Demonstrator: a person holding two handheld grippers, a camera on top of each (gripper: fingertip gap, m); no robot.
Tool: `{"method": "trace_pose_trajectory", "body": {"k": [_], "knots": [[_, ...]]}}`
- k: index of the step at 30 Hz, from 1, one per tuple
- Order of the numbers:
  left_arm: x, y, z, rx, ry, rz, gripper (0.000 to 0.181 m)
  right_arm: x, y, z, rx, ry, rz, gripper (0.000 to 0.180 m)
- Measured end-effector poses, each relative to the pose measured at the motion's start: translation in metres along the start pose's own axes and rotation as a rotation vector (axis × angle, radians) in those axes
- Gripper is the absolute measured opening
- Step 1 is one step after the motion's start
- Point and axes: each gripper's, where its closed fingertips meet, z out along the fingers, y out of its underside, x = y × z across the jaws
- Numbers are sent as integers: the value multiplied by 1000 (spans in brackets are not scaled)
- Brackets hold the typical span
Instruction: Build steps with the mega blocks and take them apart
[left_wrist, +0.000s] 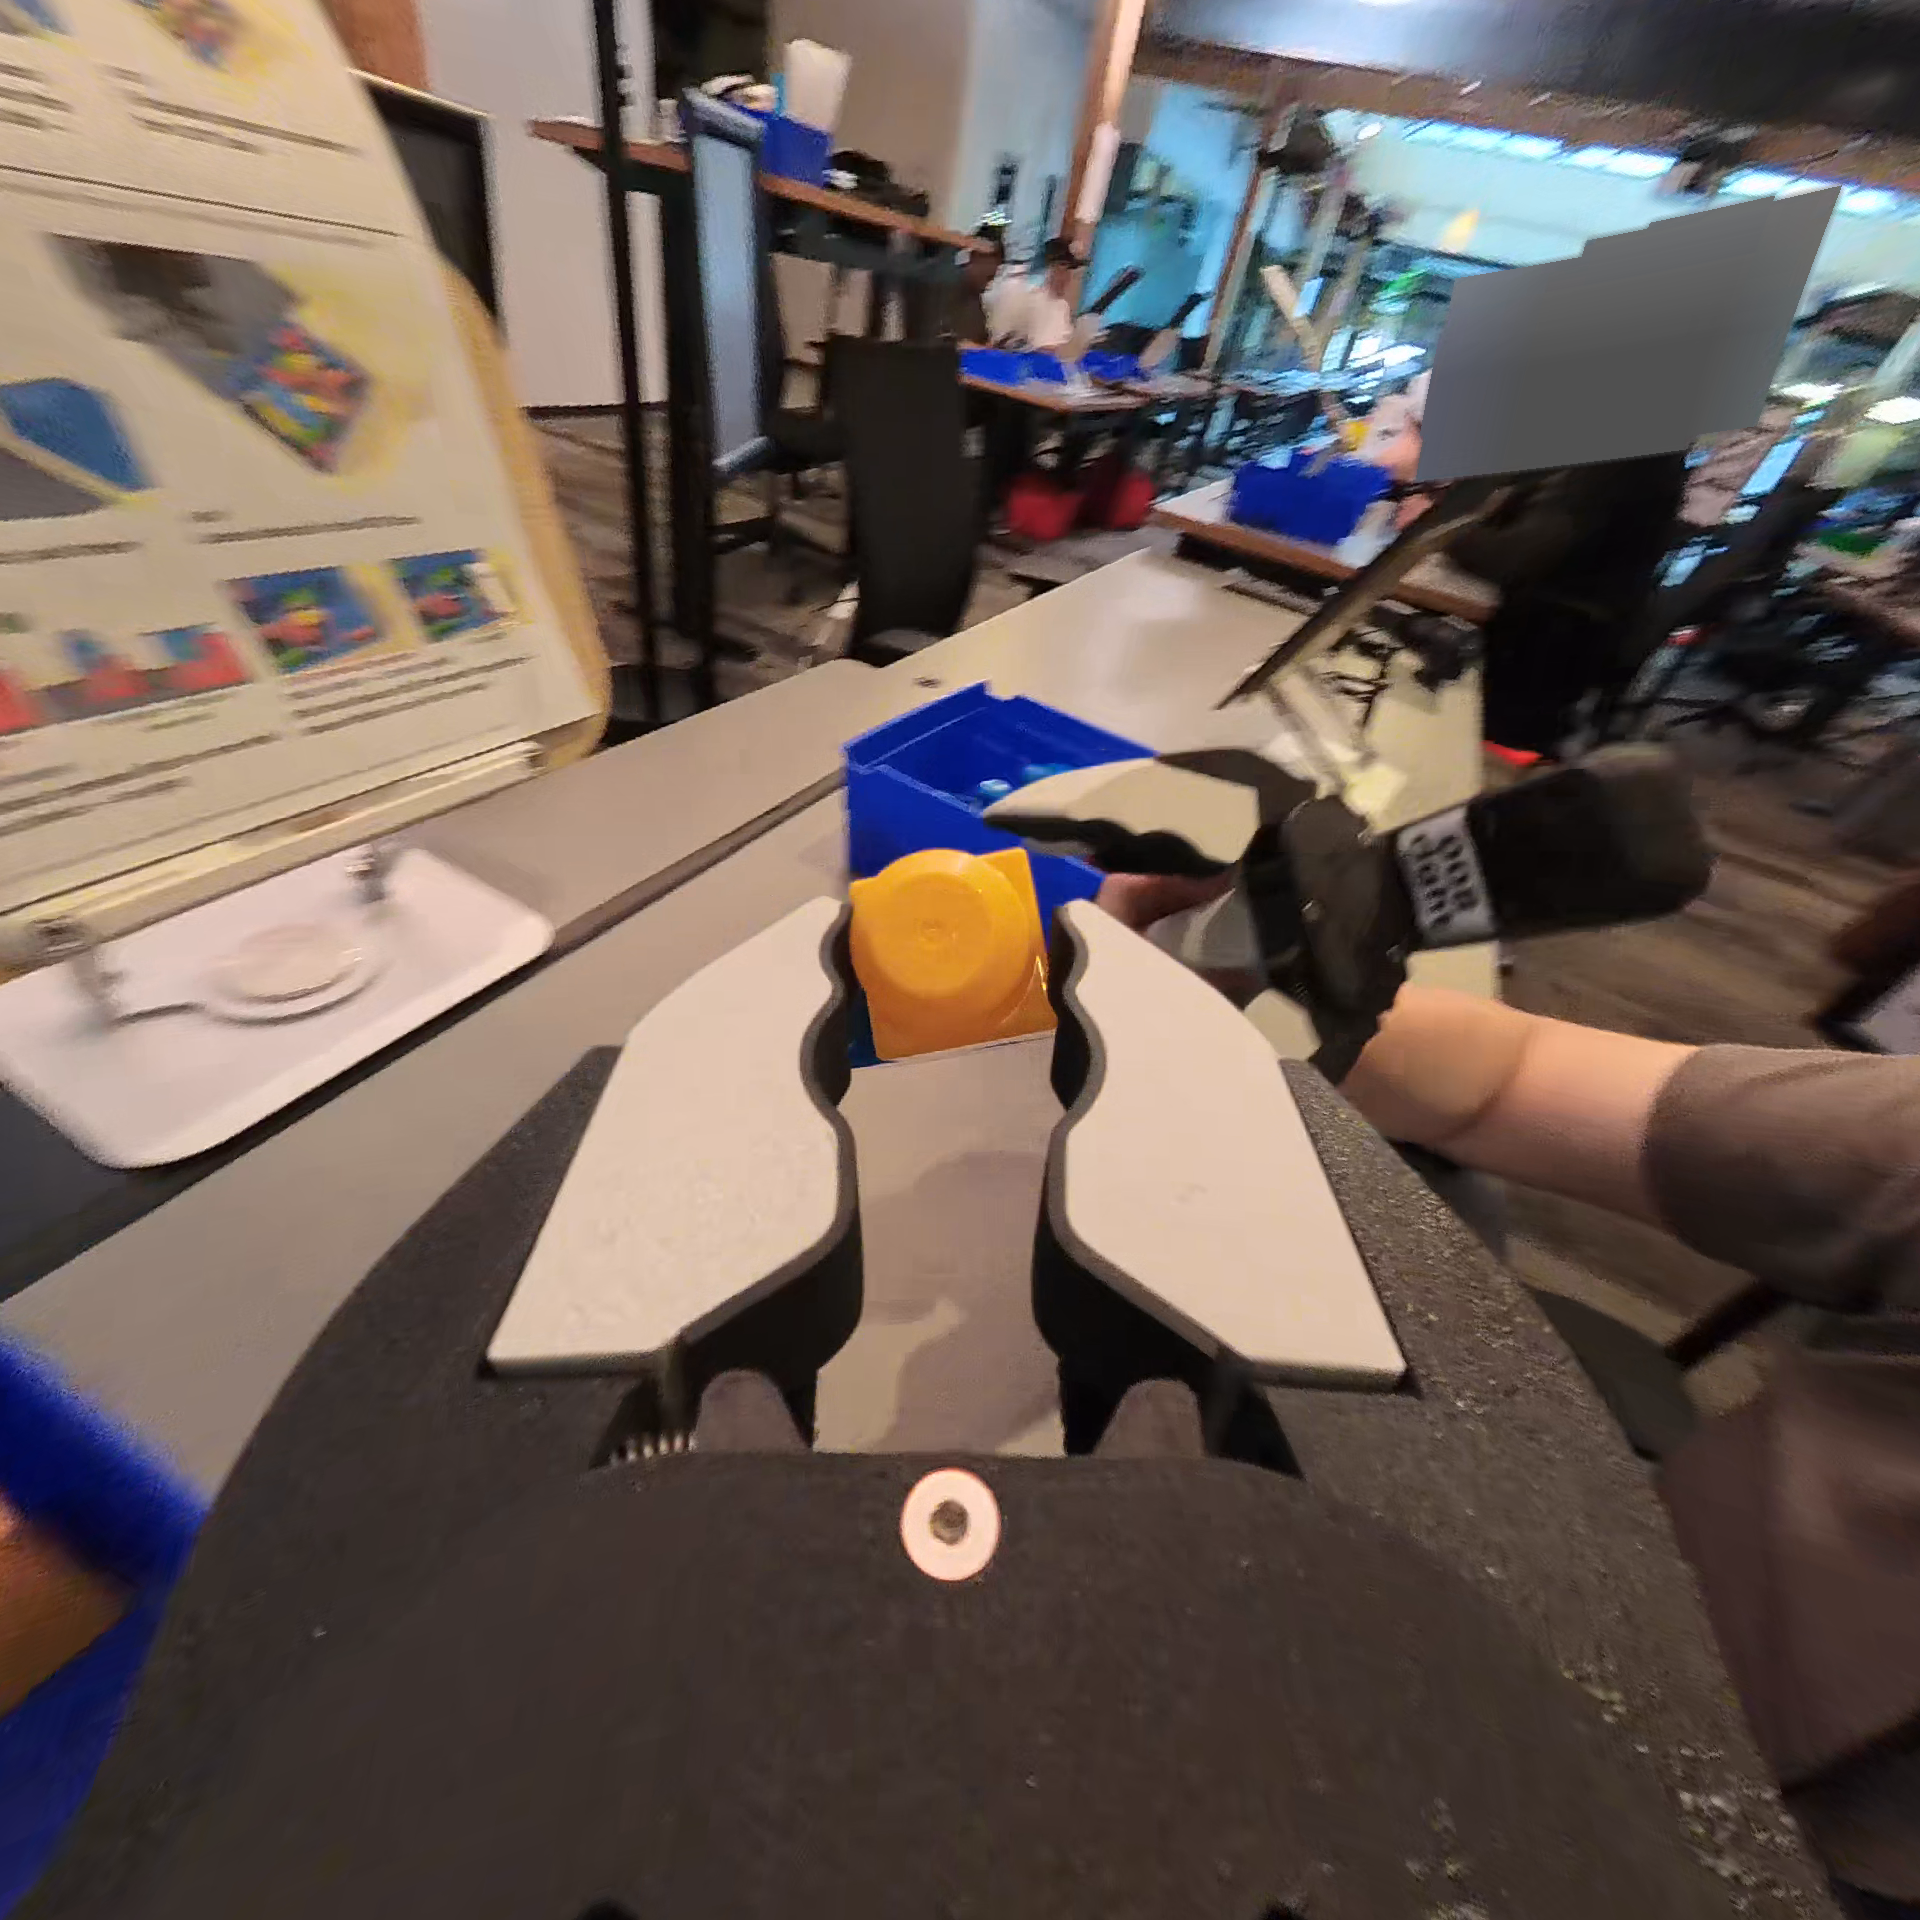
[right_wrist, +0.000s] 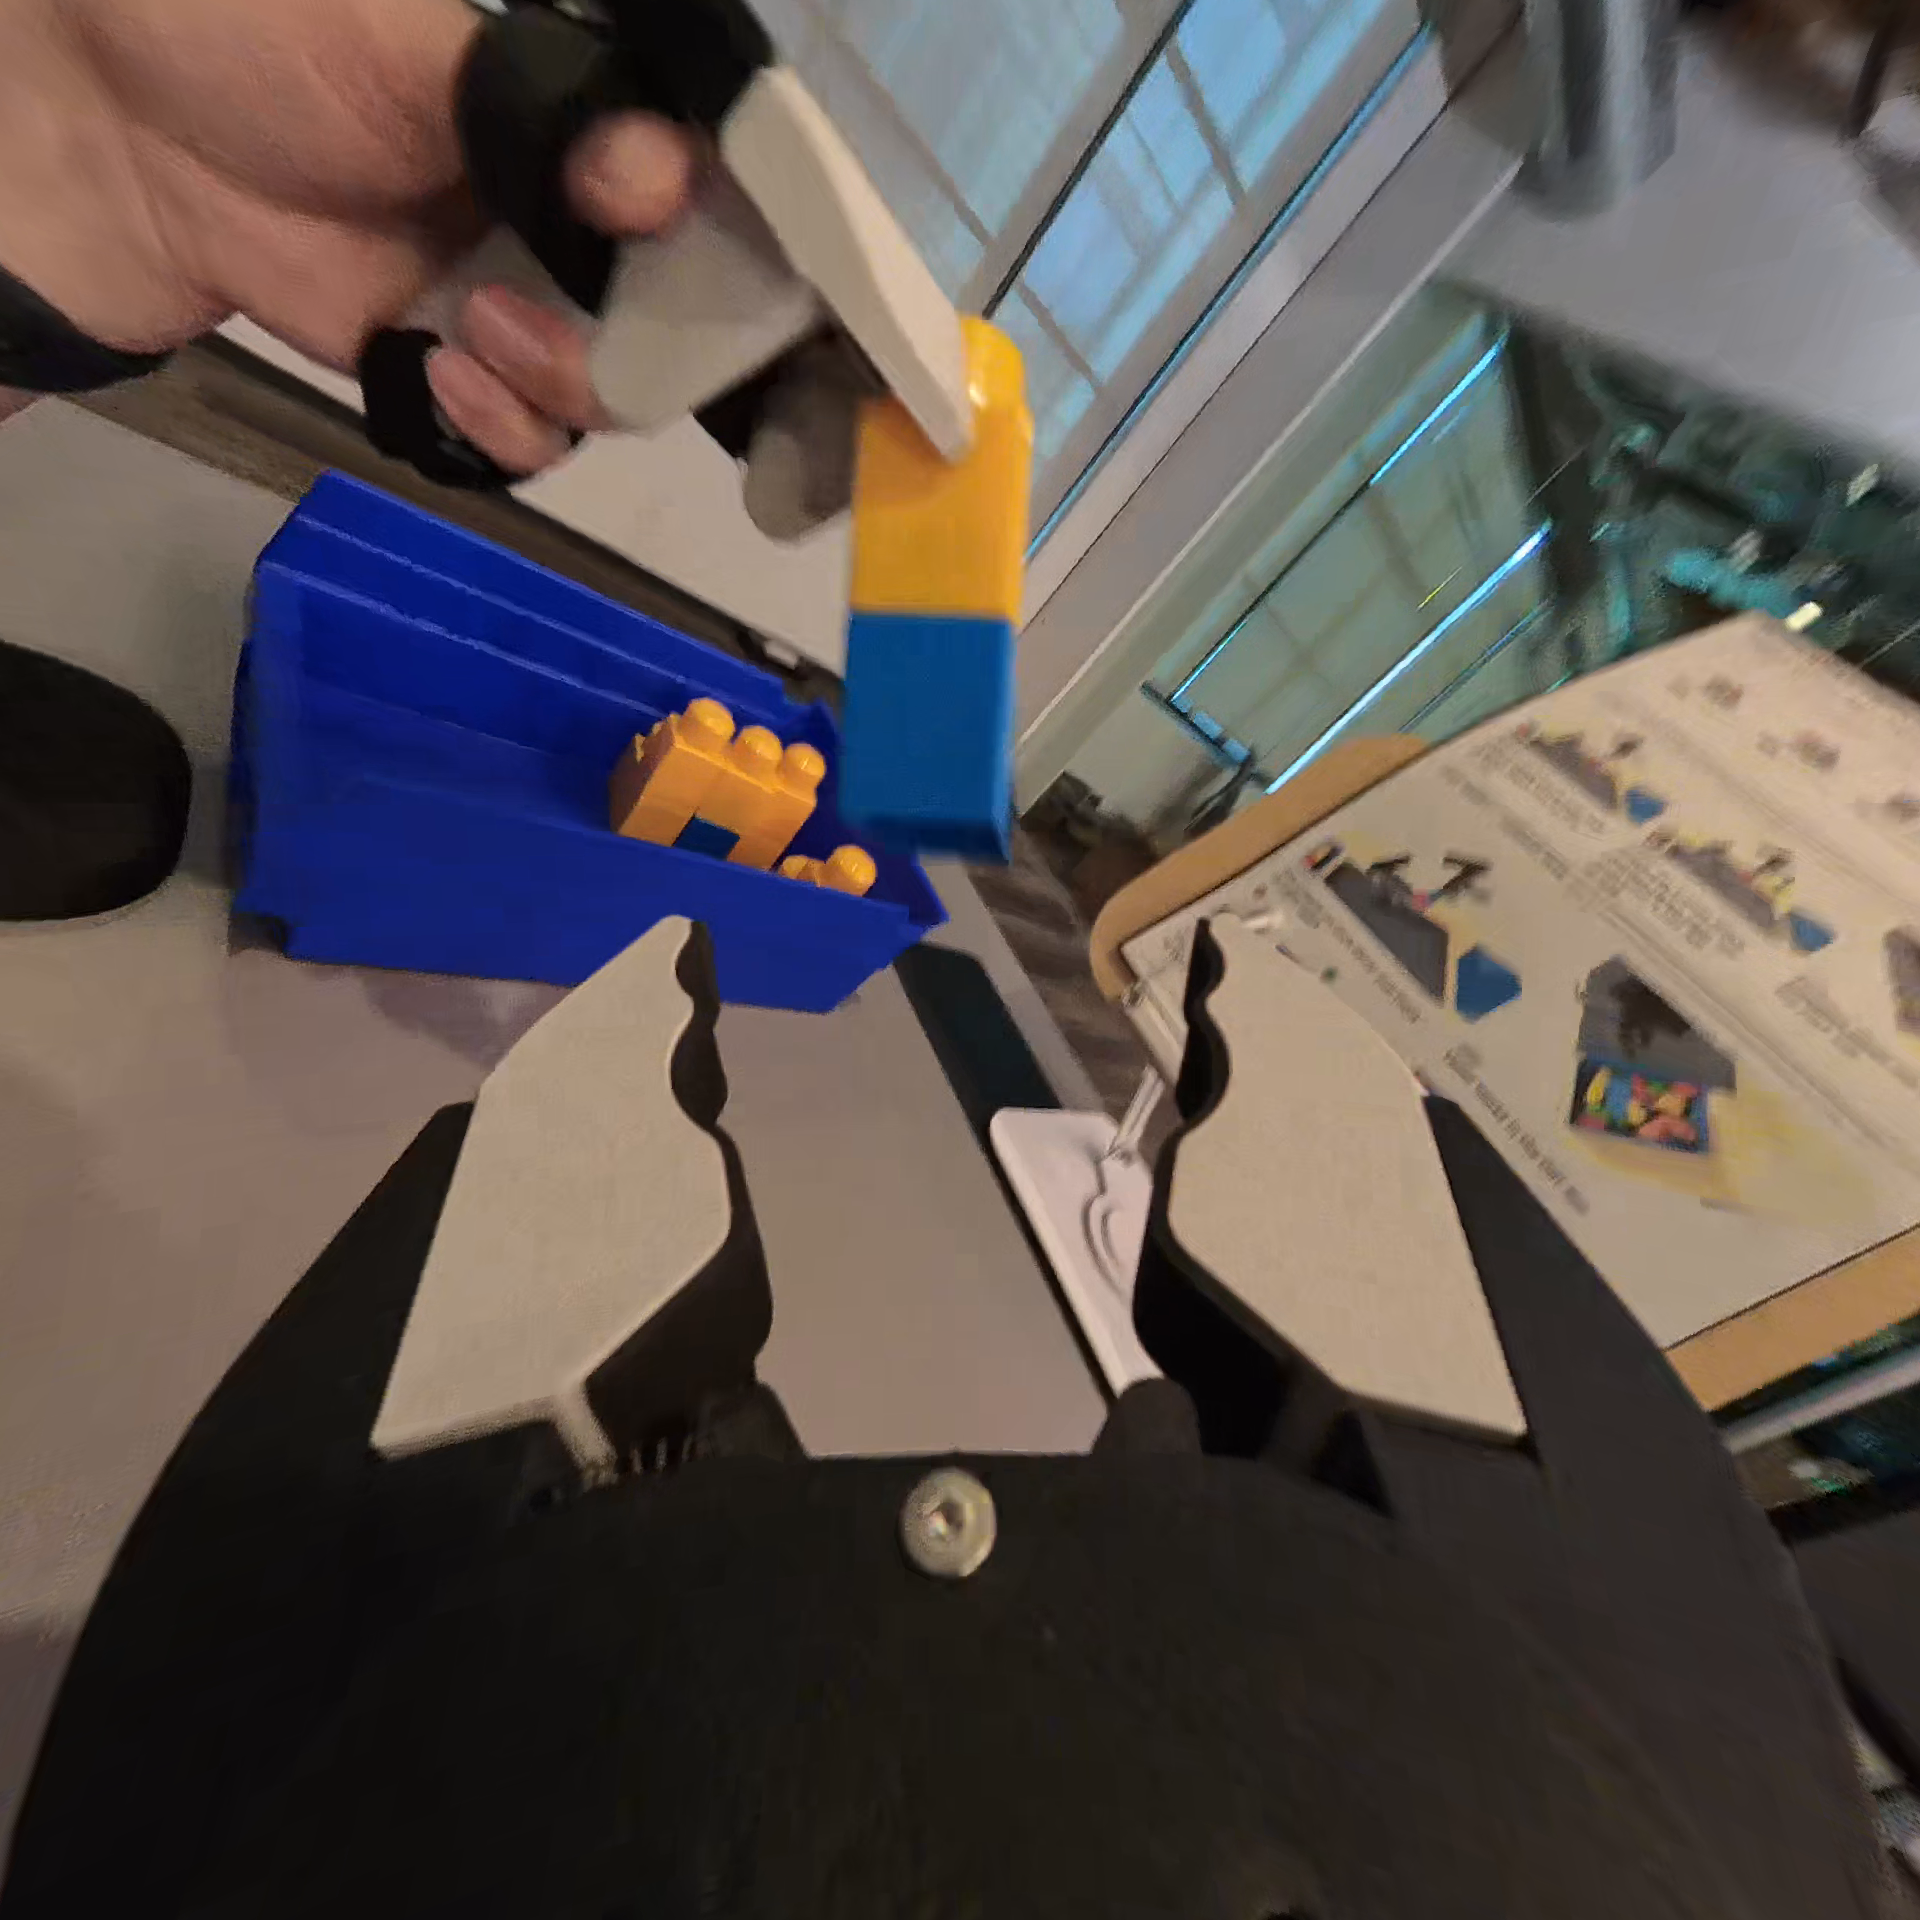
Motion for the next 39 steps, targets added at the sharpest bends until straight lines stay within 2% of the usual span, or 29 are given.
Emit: {"method": "trace_pose_trajectory", "body": {"k": [2, 4, 6, 8, 12, 15, 18, 19, 20, 24, 27, 30, 34, 36, 39], "knots": [[17, 4, 13, 9, 92, -47, 35, 0, -10, -2, 63, 85, -14, 85], [29, 9, 22, 5, 171, -94, 35, 3, -9, -4, 48, 105, -5, 62], [34, 6, 24, 48, 221, -97, 36, 2, -11, -9, 61, 52, 31, 41], [42, 3, 23, 76, 299, -56, 41, 2, -19, -16, 108, -38, 117, 39], [47, 2, 21, 122, 324, 83, 56, -8, -28, -23, 132, -368, 504, 37], [55, 15, 21, 42, 373, 143, 57, -17, -27, -27, 129, -564, 694, 37], [60, 42, 28, -122, 375, 223, 66, -14, -20, -25, 132, -586, 779, 37], [57, 46, 33, -142, 332, 260, 59, -14, -19, -25, 131, -598, 787, 37], [49, 46, 37, -136, 267, 291, 41, -16, -18, -25, 126, -609, 787, 37], [43, 37, 40, -118, 205, 291, 37, -13, -11, -26, 90, -609, 757, 37], [26, -2, 5, 45, 154, 233, 37, 13, 1, -36, 50, -554, 742, 37], [22, -27, -37, 150, 215, 162, 37, 63, 33, -66, -122, -430, 677, 37], [29, -14, -40, 62, 222, 218, 38, 139, 148, -153, -660, -39, 596, 37], [34, 2, -25, -29, 230, 241, 38, 145, 199, -202, -884, 21, 695, 38], [40, 14, -2, -66, 241, 226, 38, 126, 251, -246, -1063, -17, 957, 38]]}}
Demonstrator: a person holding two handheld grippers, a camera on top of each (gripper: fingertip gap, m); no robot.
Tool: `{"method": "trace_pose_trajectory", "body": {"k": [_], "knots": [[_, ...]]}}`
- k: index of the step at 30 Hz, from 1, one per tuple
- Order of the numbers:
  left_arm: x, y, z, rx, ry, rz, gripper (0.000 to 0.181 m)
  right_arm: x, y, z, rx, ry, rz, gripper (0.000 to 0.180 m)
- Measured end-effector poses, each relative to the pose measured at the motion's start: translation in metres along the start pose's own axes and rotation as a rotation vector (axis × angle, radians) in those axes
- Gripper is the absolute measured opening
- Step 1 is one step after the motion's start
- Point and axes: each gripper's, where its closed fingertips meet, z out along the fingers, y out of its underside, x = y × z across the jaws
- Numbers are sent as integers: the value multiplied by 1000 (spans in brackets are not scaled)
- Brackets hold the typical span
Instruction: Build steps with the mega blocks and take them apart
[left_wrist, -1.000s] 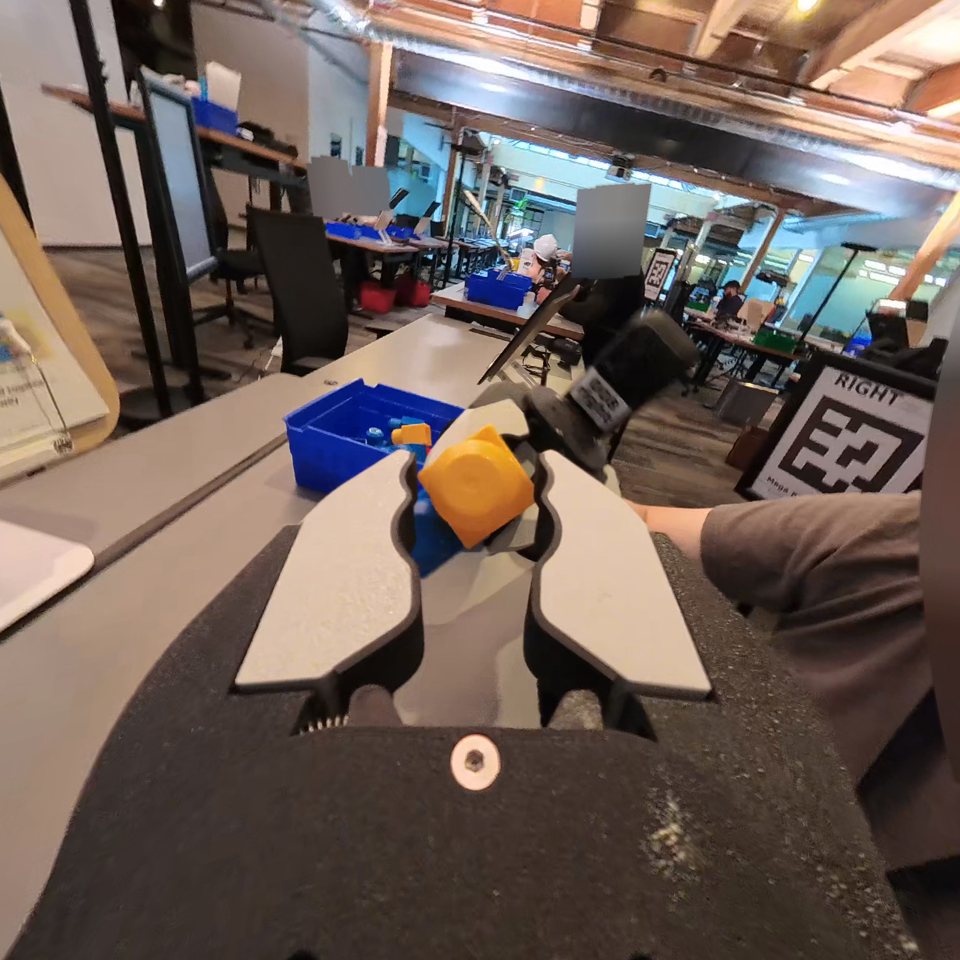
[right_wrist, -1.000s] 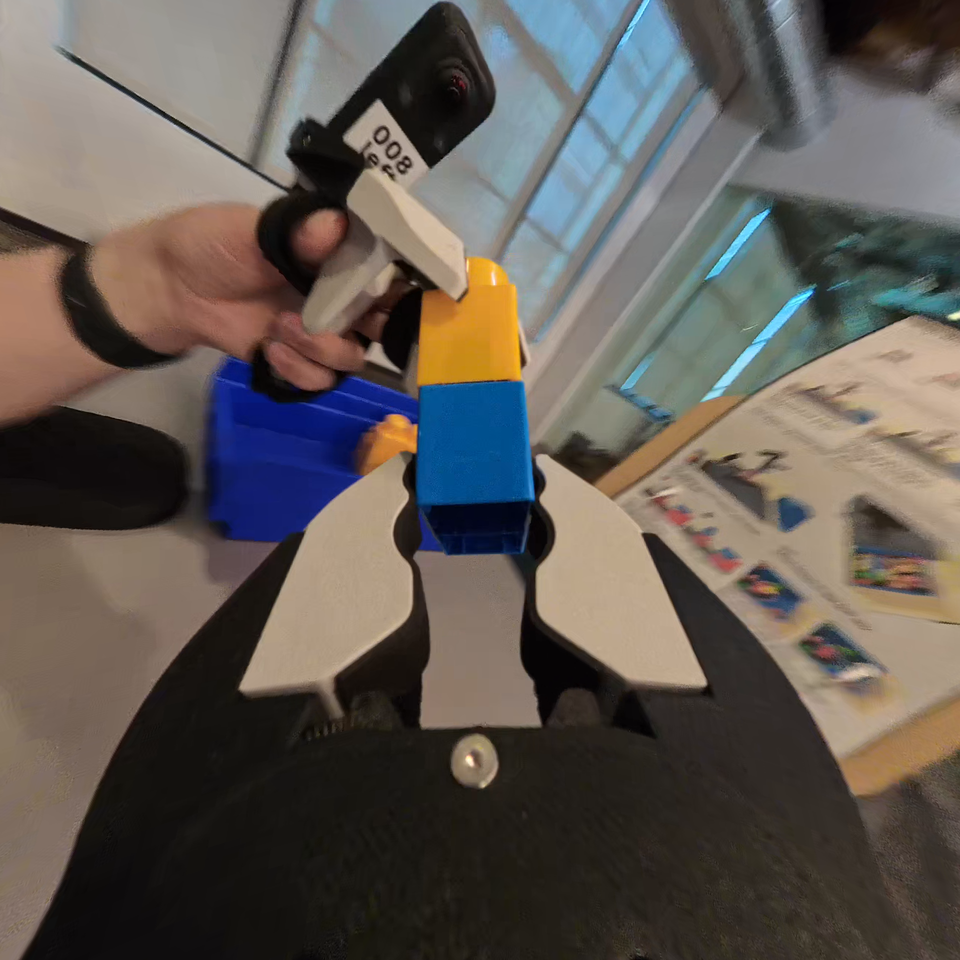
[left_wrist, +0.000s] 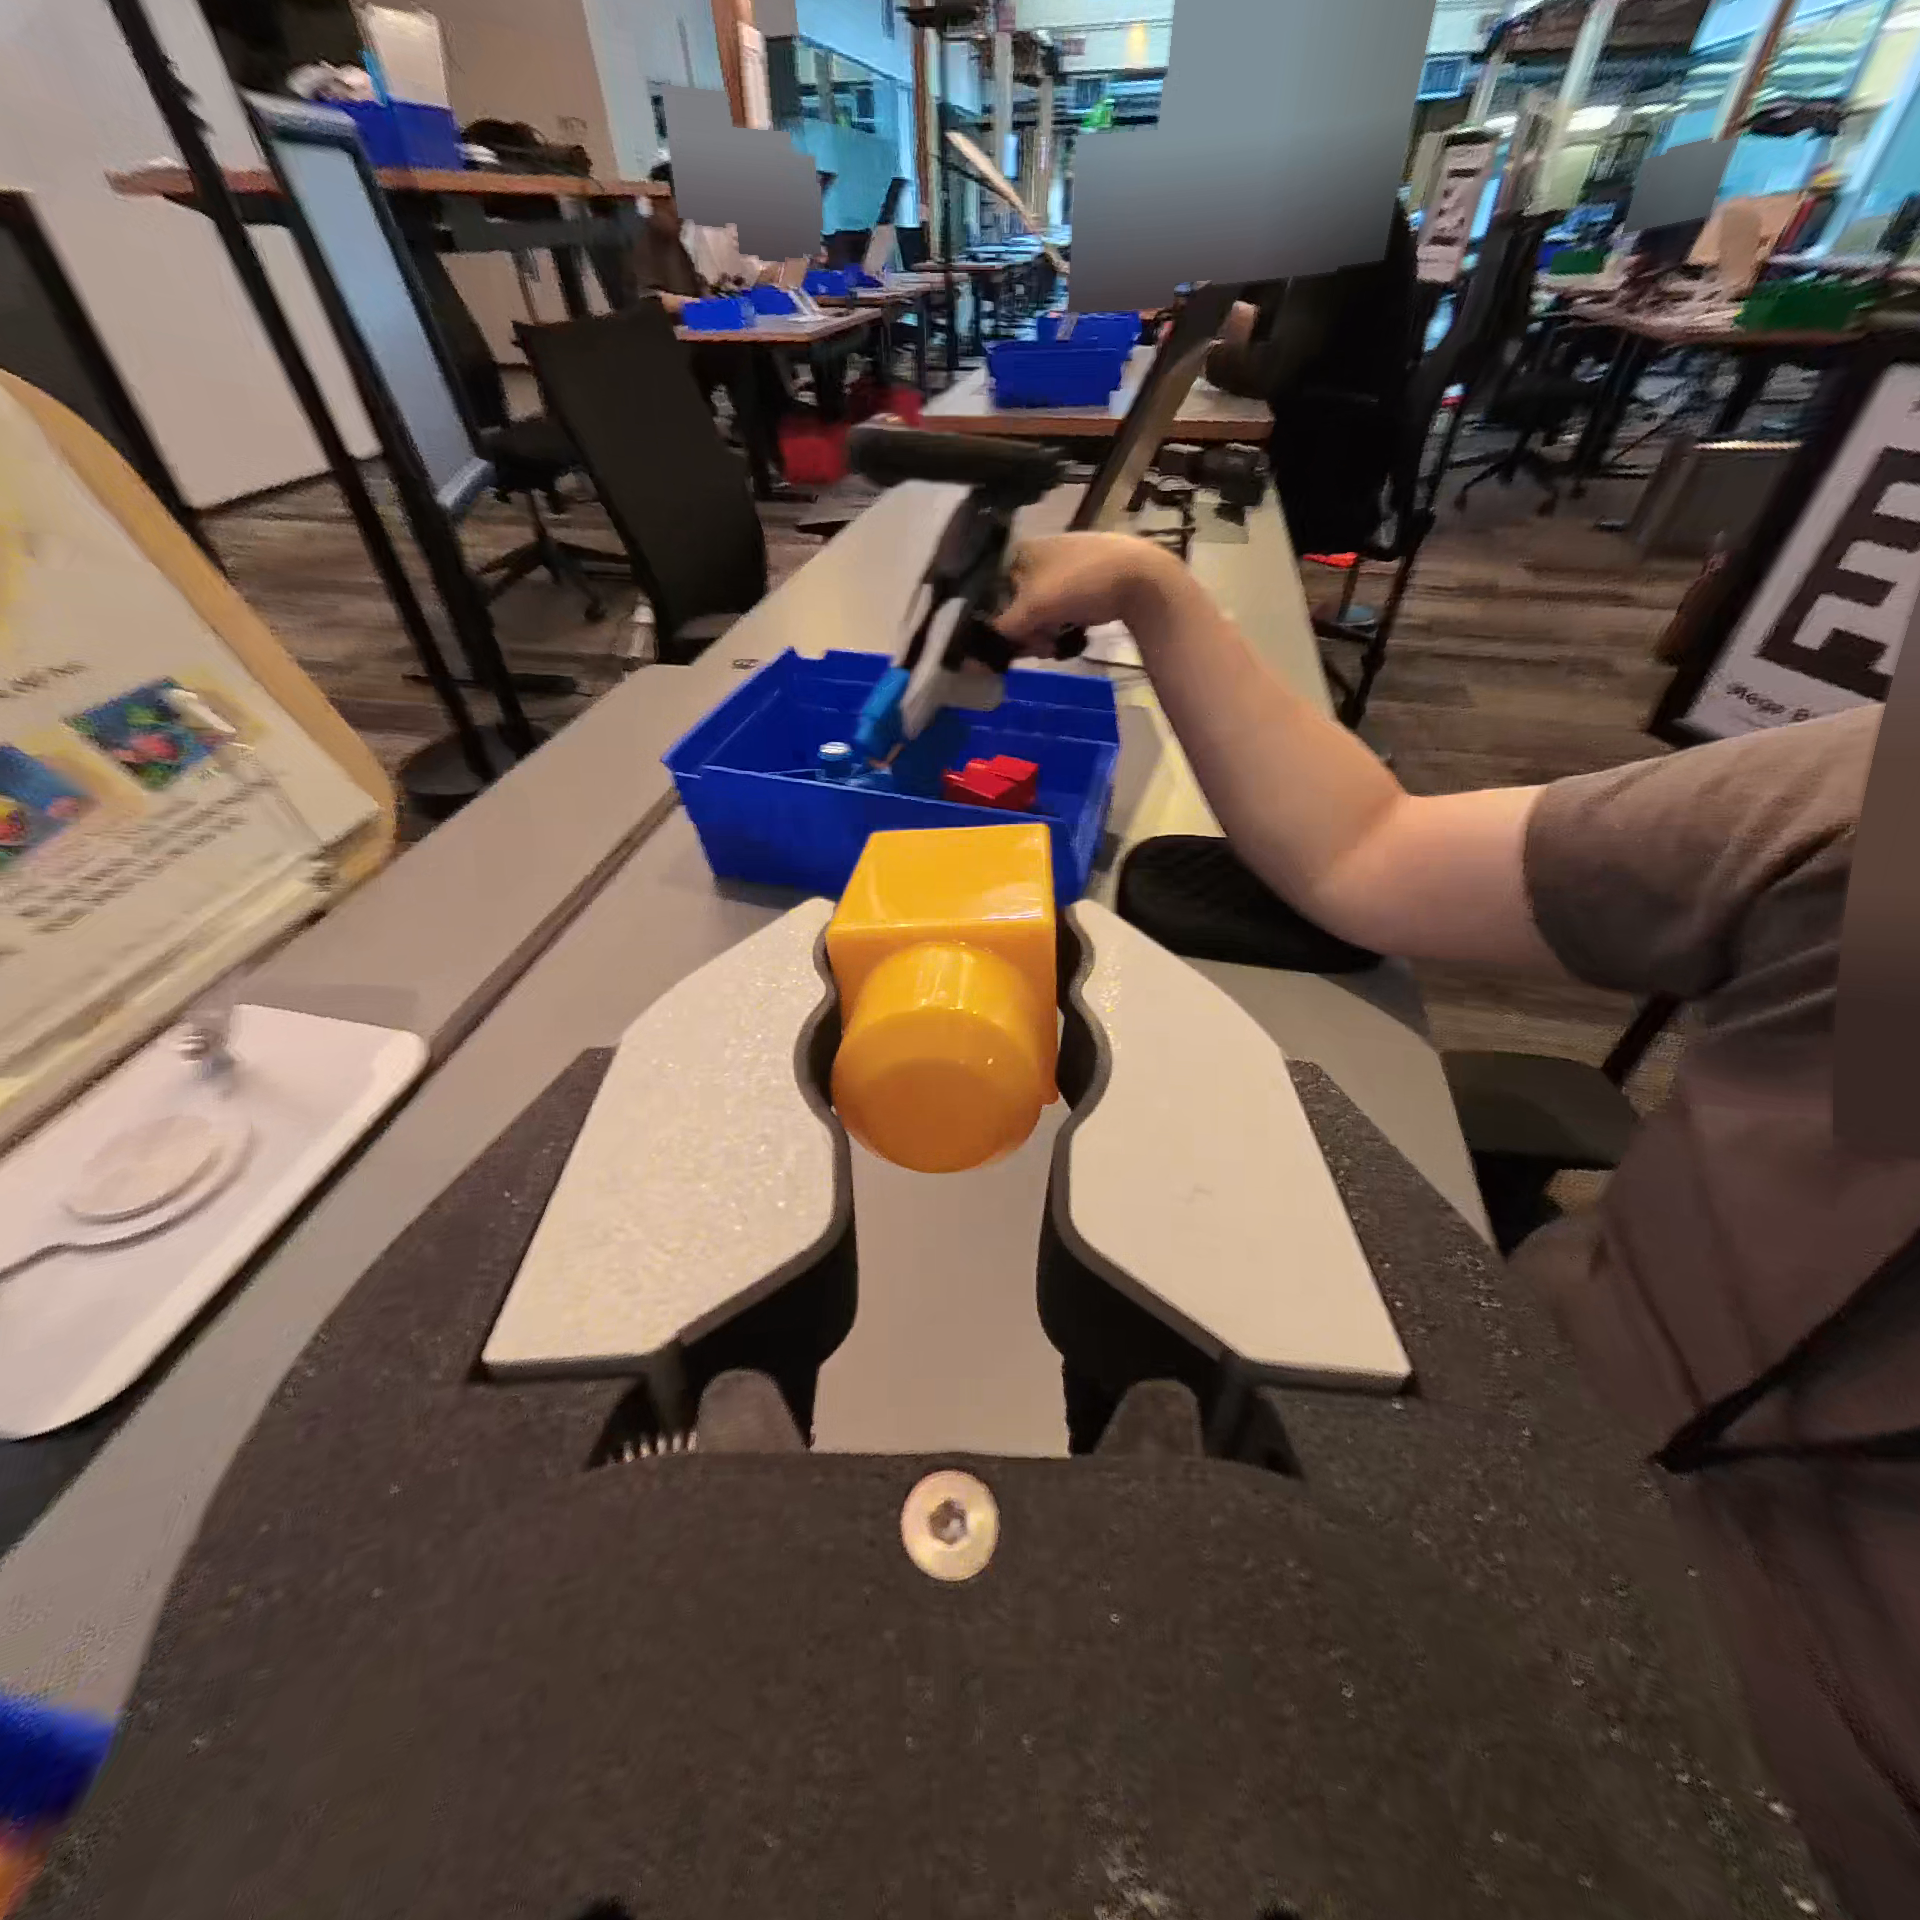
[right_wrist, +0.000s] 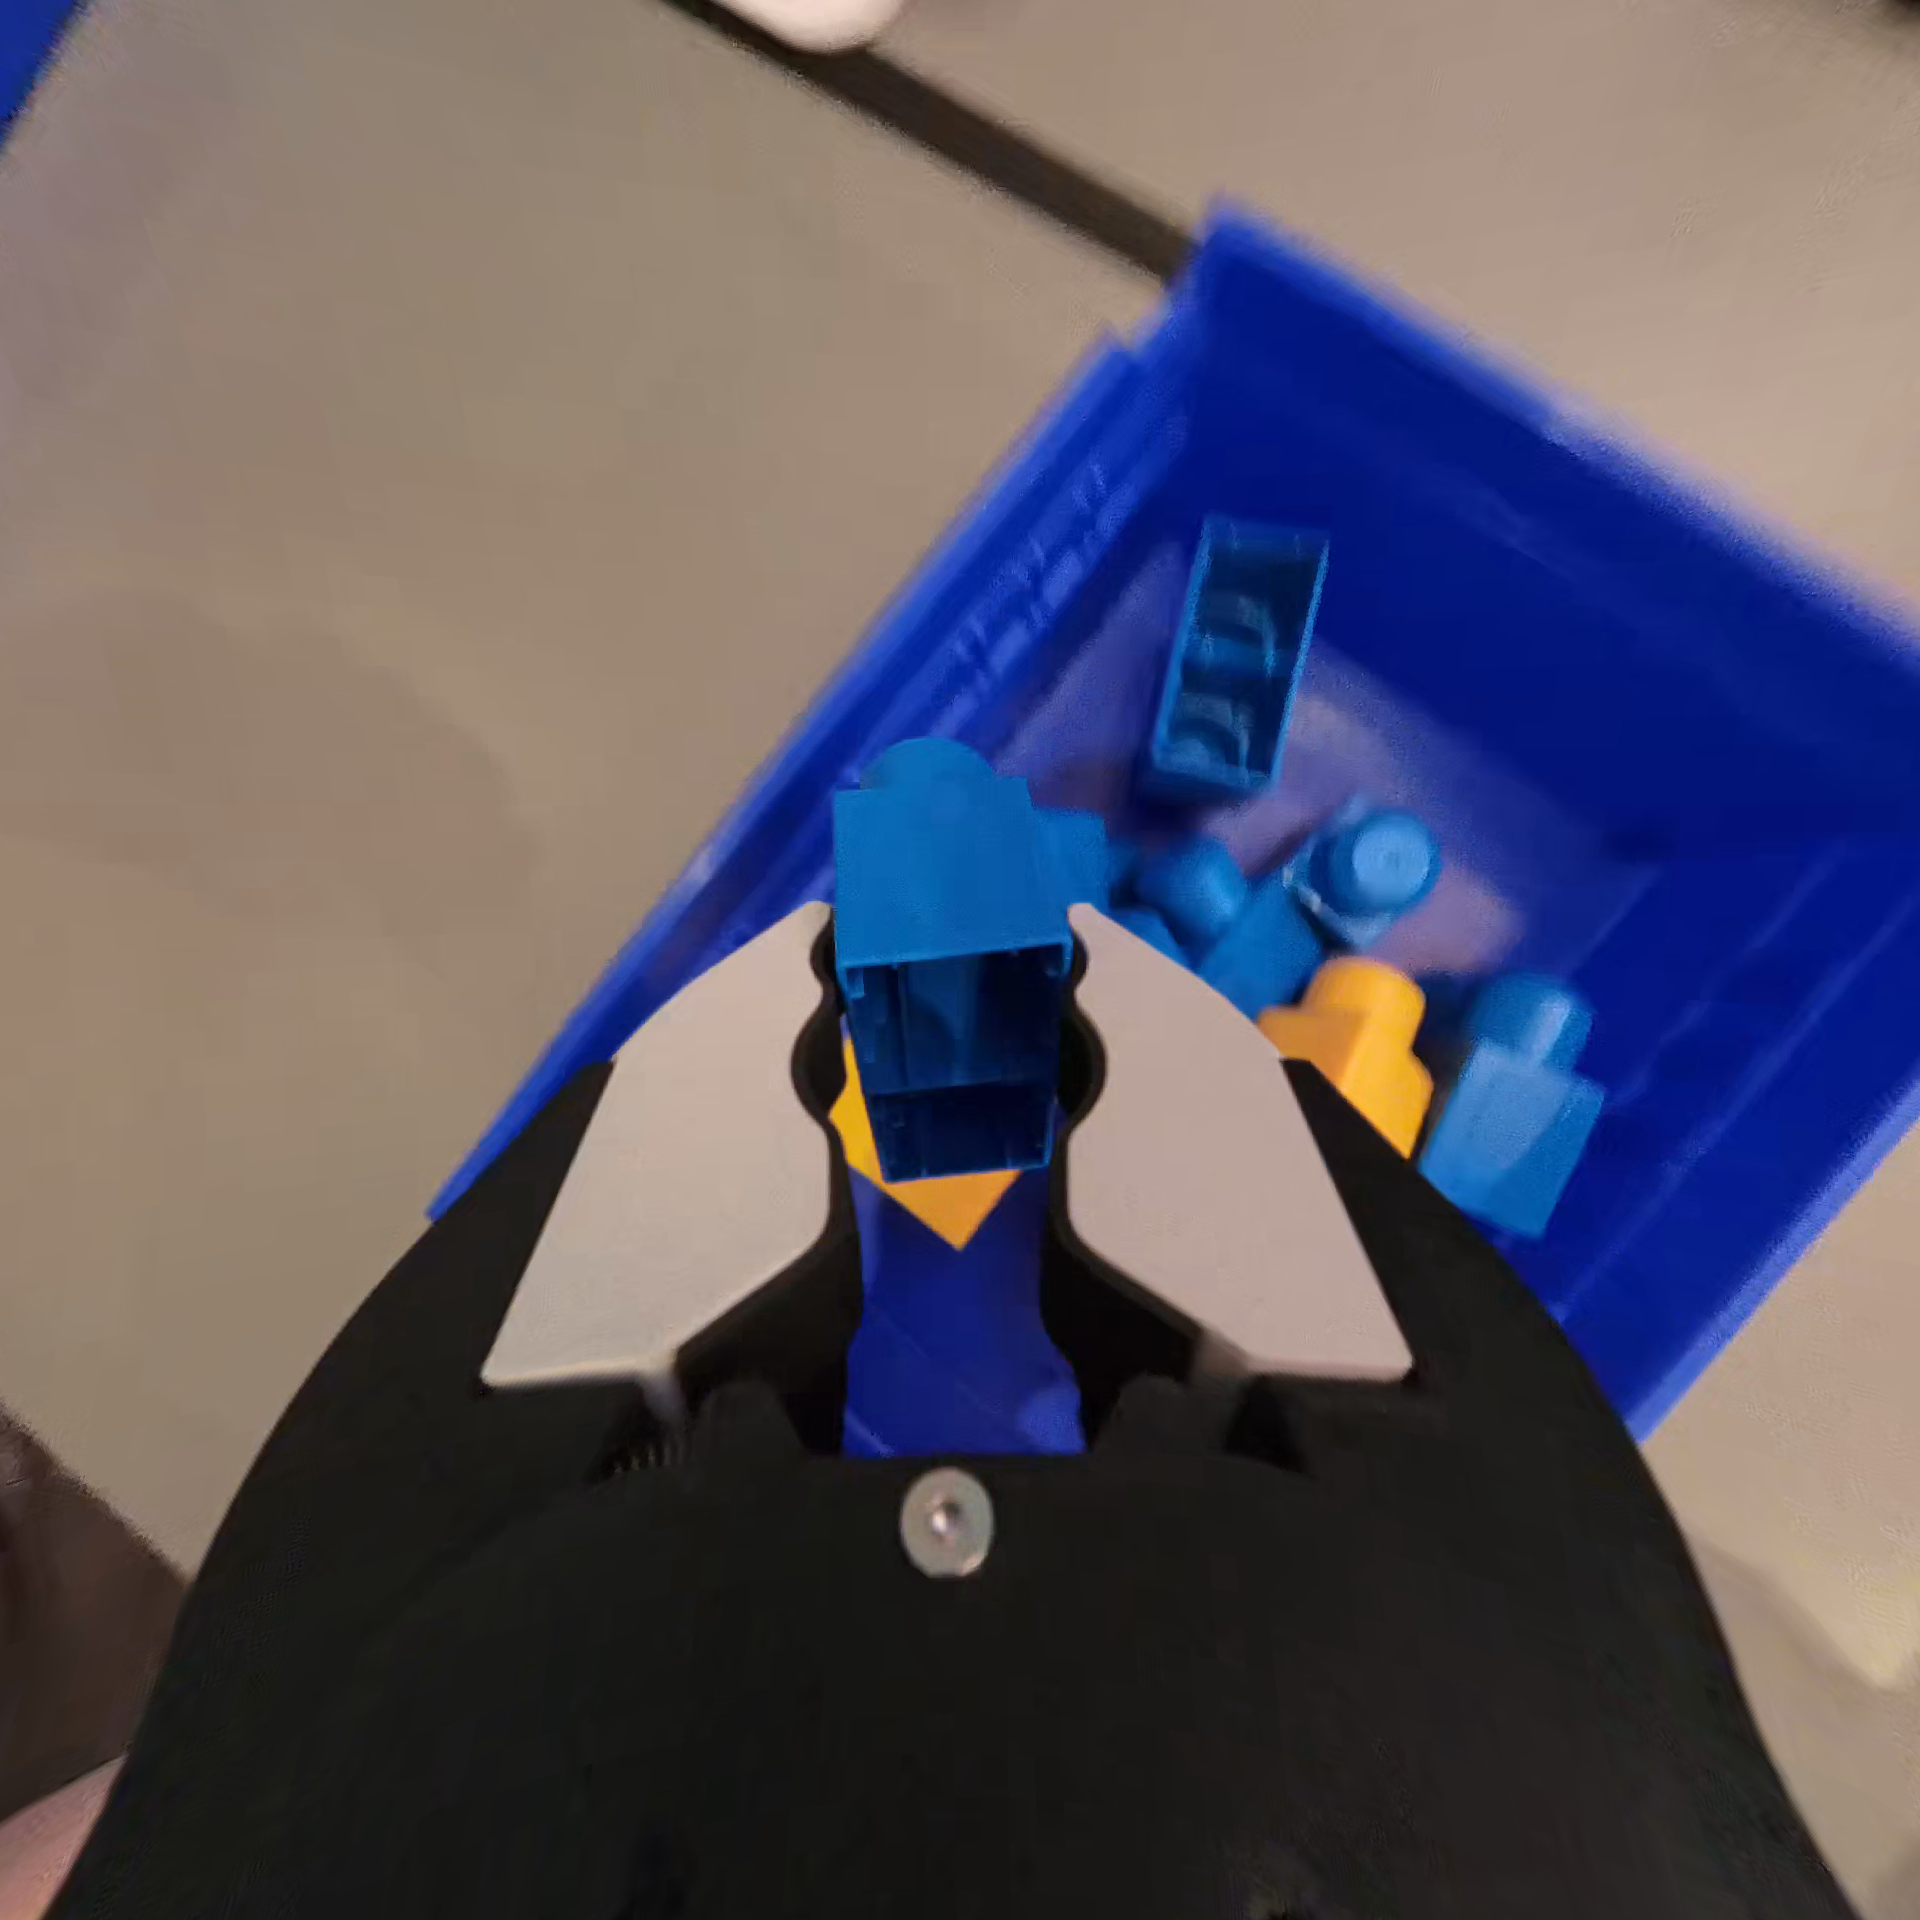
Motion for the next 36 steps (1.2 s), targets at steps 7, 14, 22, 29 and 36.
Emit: {"method": "trace_pose_trajectory", "body": {"k": [7, 14, 22, 29, 36], "knots": [[10, 27, 40, -52, 179, -269, 38, 17, -43, -7, 202, 220, -211, 56], [0, 39, 54, -29, 239, -482, 38, -242, -121, -37, 820, 97, -1124, 71], [19, 36, 67, -9, 312, -475, 38, -353, -110, -3, 947, 164, -1302, 66], [-31, 29, 29, -42, -16, -238, 61, -317, -122, -52, 981, 134, -1174, 37], [-166, 74, -105, -235, -808, -80, 60, -87, -93, -70, 439, 295, -580, 37]]}}
